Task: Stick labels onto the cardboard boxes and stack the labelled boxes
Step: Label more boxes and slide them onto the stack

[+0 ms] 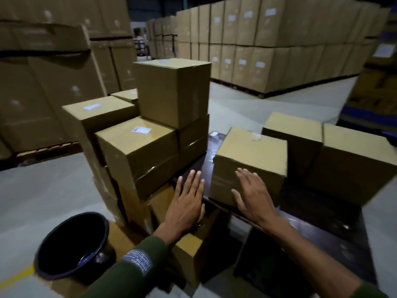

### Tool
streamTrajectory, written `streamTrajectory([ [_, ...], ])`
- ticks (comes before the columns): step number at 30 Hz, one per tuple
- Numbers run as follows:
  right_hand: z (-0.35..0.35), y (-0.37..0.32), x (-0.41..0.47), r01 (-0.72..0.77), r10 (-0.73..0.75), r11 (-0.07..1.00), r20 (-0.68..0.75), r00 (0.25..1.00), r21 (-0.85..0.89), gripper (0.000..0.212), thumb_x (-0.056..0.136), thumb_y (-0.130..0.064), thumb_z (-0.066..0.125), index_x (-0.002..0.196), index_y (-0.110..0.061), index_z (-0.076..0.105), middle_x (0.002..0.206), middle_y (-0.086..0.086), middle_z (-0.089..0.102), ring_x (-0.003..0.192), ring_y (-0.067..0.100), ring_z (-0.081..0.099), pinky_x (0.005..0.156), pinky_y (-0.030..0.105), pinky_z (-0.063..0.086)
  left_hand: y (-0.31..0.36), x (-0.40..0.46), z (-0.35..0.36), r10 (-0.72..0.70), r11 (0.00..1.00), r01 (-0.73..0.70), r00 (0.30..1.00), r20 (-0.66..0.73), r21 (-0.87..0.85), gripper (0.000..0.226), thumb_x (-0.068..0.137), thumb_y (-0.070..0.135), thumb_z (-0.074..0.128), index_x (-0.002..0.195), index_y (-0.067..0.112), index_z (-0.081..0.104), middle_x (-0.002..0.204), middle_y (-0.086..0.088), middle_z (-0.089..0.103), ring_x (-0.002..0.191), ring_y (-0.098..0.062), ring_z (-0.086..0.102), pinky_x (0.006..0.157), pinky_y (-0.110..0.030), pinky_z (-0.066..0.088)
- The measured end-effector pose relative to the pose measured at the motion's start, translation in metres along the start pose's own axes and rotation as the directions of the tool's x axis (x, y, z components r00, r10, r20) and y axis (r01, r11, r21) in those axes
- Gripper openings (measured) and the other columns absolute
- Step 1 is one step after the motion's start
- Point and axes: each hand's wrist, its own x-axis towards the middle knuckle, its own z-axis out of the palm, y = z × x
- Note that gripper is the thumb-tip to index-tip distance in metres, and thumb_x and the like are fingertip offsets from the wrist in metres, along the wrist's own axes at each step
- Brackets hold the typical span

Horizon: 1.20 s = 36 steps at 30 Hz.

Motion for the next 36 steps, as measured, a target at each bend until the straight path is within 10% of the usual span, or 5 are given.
streamTrajectory([
  [9,-0.021,0.077,0.016,-0.189,0.184,0.975,-0.052,0.981,-0.117,0.060,0.089,-0.040,0.063,0.137,-0.009,0.049,0.141,0.014,0.051,0.132,0.029,0.046,0.116,0.047,0.031,0.003,0.116,0.020,0.194,0.981,-0.195,0.980,-0.044,-0.004,0.087,0.082,0.046,0.070,0.148,0.001,0.036,0.158,-0.021,0.025,0.147,-0.038,0.018,0.113,-0.060,0.027],
  [16,0.001,0.101,0.054,-0.347,0.391,0.907,0.171,0.904,-0.239,0.082,0.091,-0.060,0.052,0.154,-0.021,0.017,0.162,0.005,0.016,0.151,0.025,0.008,0.121,0.053,0.001,-0.025,0.189,0.047,0.276,0.961,-0.276,0.961,0.021,-0.017,0.100,0.086,0.062,0.058,0.155,0.006,0.011,0.162,-0.018,0.000,0.148,-0.038,-0.006,0.119,-0.058,0.005],
  [22,0.015,0.115,0.044,-0.430,0.449,0.893,0.210,0.868,-0.132,0.076,0.091,-0.052,0.059,0.153,-0.027,0.021,0.163,-0.003,0.008,0.151,0.022,0.000,0.115,0.050,0.032,-0.030,0.207,0.077,0.366,0.916,-0.366,0.930,-0.033,-0.163,0.102,0.072,0.053,0.079,0.148,0.003,0.033,0.153,-0.026,0.032,0.143,-0.042,0.027,0.114,-0.052,0.021],
  [36,-0.038,0.180,-0.037,-0.485,0.501,0.864,0.148,0.853,-0.131,0.076,0.089,-0.052,0.061,0.152,-0.030,0.026,0.163,-0.006,0.016,0.150,0.016,0.004,0.108,0.052,0.042,0.077,0.204,0.060,0.425,0.864,-0.464,0.880,-0.211,-0.195,0.090,0.074,0.053,0.078,0.142,0.003,0.046,0.146,-0.026,0.043,0.136,-0.041,0.040,0.111,-0.053,0.026],
])
